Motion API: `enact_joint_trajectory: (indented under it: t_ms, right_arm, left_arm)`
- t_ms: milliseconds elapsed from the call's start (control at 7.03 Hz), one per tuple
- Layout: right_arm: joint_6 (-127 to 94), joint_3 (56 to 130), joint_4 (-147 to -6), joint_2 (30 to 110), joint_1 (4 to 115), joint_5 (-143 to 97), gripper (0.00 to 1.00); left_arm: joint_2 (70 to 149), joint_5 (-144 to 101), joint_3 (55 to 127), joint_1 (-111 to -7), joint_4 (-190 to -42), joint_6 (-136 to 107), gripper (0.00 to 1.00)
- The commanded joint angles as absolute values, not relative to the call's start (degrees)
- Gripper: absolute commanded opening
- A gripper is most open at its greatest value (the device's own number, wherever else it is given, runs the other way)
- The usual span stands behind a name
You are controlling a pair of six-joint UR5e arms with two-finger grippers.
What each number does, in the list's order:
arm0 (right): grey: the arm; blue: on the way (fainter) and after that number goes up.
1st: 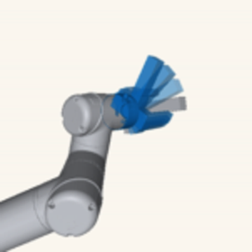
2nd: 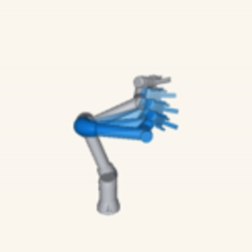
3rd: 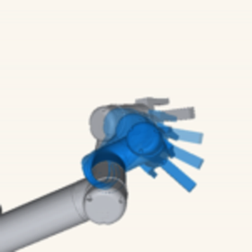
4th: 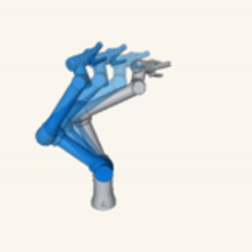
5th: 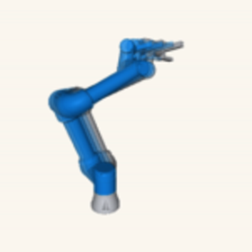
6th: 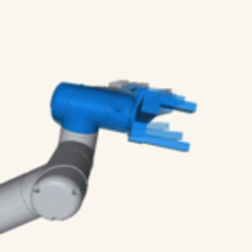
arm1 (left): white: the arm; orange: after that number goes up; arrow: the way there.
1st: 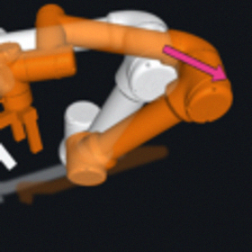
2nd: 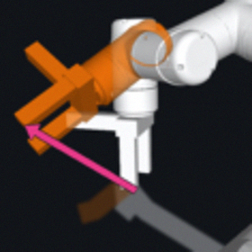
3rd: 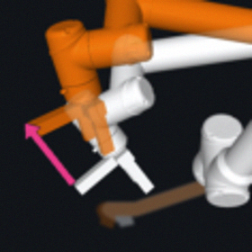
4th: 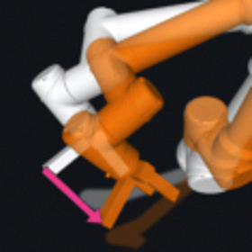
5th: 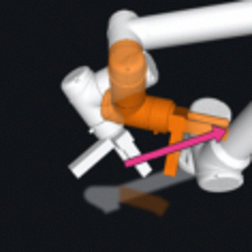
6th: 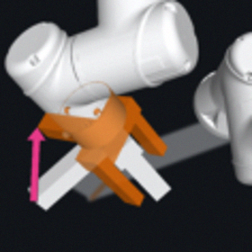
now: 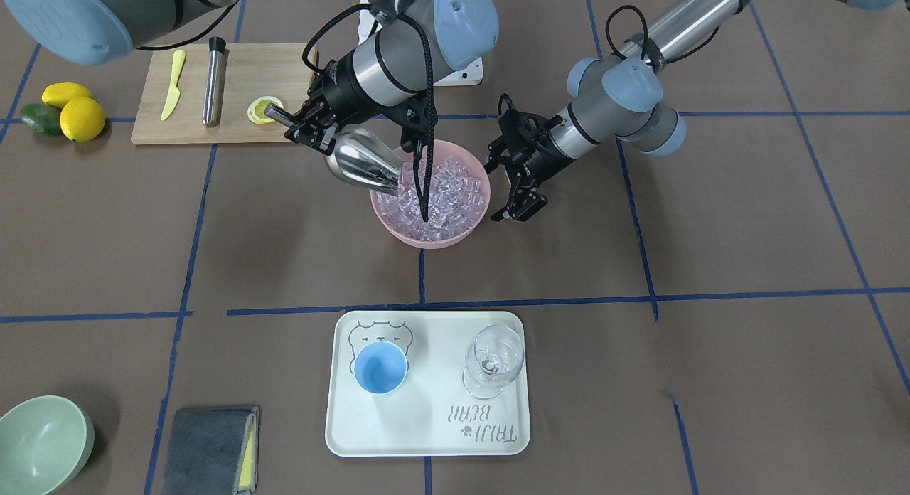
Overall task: Put ice in cup with scoop
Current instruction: 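Push the scoop down into the ice cubes with the right gripper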
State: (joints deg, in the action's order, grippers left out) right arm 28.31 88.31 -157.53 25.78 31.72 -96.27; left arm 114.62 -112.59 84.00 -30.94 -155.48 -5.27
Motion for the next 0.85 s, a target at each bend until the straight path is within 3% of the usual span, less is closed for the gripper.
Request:
enact_joint_trajectory:
  t_ms: [0,711]
  right_arm:
    - [28.3,86.7,-157.9,25.7,31.6,-94.7,0.00]
    - [28.3,84.1,-157.8,25.4,29.7,-93.5,0.00]
  left_arm:
    - [114.7,-112.6,83.9,-30.9,-155.6,-5.4,1.00]
    - [114.7,-112.6,83.7,-30.8,-155.7,-5.4,1.00]
